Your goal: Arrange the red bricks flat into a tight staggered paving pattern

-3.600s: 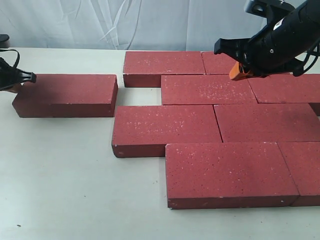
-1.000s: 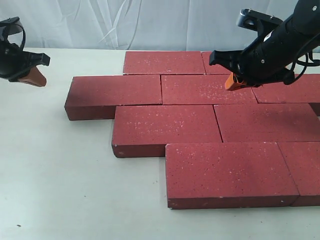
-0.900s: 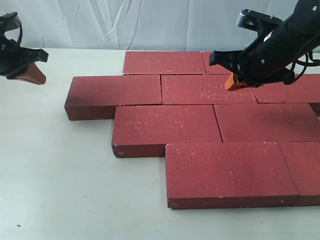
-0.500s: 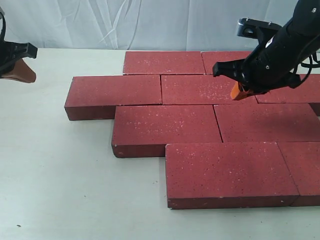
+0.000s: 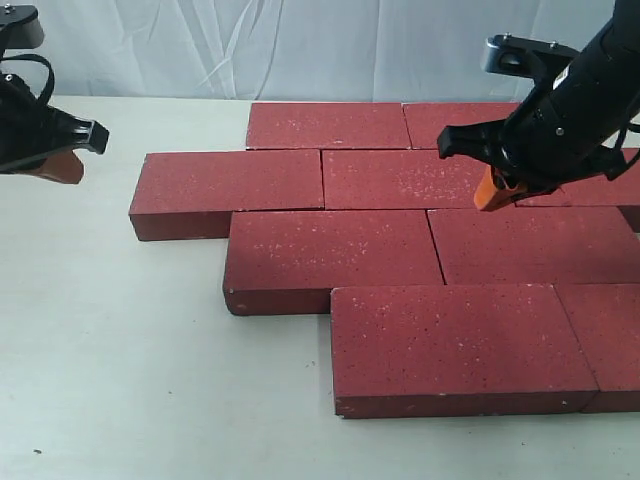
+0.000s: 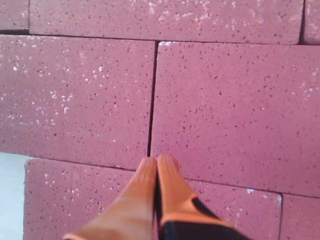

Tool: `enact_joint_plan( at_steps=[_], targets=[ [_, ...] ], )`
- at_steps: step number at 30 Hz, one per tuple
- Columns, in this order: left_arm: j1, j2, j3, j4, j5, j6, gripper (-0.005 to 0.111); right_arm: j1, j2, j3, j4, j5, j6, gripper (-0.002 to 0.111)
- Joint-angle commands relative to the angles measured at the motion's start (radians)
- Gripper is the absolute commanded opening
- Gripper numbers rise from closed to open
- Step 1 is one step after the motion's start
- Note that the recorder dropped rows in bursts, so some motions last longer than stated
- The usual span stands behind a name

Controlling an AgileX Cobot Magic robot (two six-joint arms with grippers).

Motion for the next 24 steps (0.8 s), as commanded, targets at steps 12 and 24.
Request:
enact_joint_plan(
  at_steps=[12,24],
  targets=[
    [-0.022,-0.037,0.045,0.094,0.090,-0.036,0.000,-0.005,-0.227,0.212,-0.099,-0.105,-0.013,-0.001],
    [-0.022,-0.037,0.045,0.113,0.114,-0.036,0.000,-0.005,-0.398,0.279,-0.135,-0.117,-0.013,-0.001]
  ],
)
